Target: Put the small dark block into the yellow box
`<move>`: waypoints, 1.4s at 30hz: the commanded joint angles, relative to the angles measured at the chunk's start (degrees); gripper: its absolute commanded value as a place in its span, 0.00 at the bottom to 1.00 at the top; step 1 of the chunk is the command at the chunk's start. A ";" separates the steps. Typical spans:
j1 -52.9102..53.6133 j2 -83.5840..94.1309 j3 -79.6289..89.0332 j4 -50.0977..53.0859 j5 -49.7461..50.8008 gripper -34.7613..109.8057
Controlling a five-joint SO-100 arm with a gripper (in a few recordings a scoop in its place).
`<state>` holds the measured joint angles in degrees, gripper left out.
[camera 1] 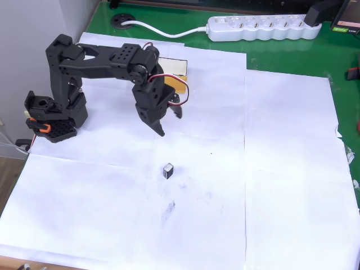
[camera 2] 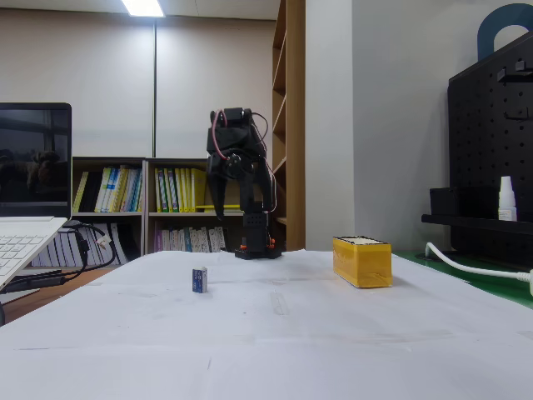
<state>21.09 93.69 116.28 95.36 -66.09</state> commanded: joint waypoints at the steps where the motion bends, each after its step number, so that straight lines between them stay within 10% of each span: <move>1: 3.43 2.64 7.56 1.85 -0.88 0.43; 42: 7.29 21.36 0.18 -15.91 -12.48 0.39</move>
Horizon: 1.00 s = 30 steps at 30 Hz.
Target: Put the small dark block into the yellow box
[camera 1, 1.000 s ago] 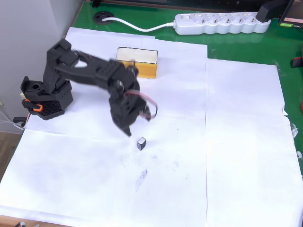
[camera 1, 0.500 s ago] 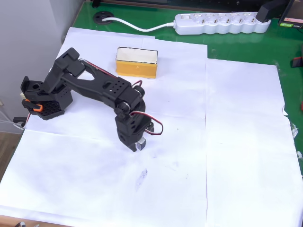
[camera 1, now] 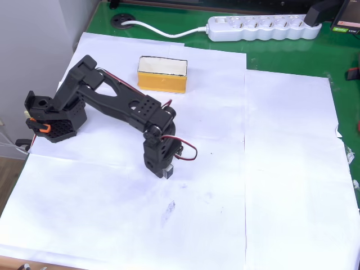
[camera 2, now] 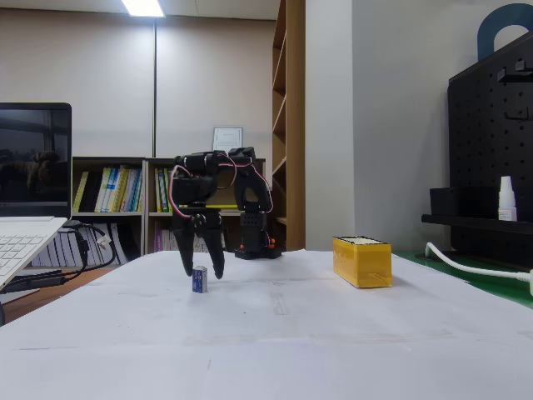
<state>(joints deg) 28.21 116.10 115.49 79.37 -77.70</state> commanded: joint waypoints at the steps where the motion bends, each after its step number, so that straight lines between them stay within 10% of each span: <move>1: 0.09 -1.05 0.88 0.00 -0.79 0.36; 30: -1.32 -1.85 -0.18 -2.37 -0.18 0.24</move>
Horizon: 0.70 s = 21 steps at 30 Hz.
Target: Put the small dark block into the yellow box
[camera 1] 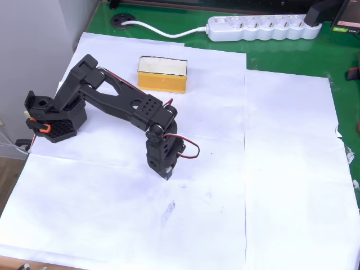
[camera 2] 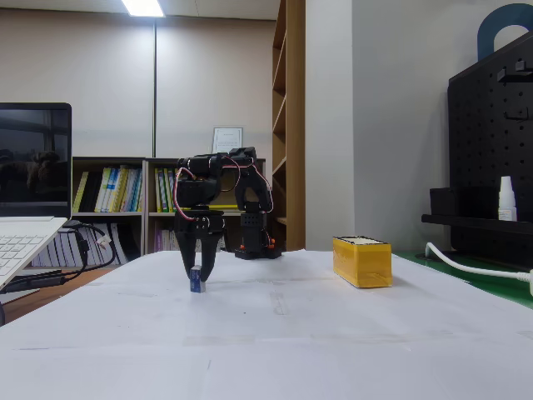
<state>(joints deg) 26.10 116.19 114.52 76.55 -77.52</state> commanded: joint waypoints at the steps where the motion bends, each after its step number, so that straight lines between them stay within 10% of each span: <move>1: 0.70 -2.20 0.79 0.44 -0.09 0.24; 21: -0.26 -19.69 45.35 35.42 3.60 0.24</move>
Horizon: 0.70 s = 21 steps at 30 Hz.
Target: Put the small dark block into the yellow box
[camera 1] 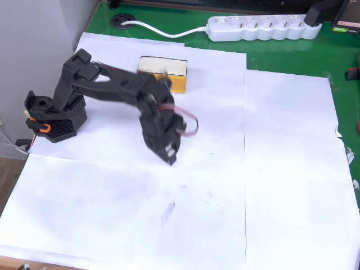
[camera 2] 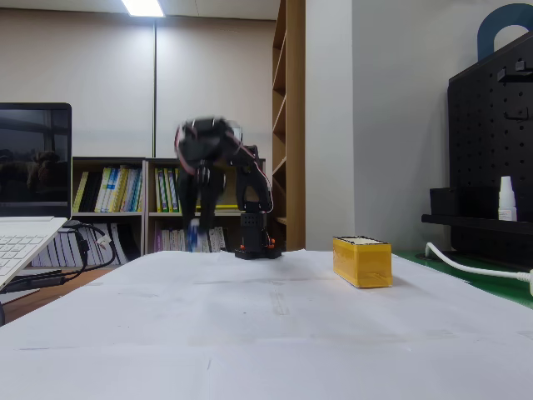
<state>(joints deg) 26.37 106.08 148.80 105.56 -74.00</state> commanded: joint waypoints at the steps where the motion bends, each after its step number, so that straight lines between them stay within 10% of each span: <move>1: -1.67 -11.34 11.78 6.33 0.88 0.24; 21: -43.95 -44.12 -24.35 4.75 7.65 0.24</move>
<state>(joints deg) -11.43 66.36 127.79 105.56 -66.97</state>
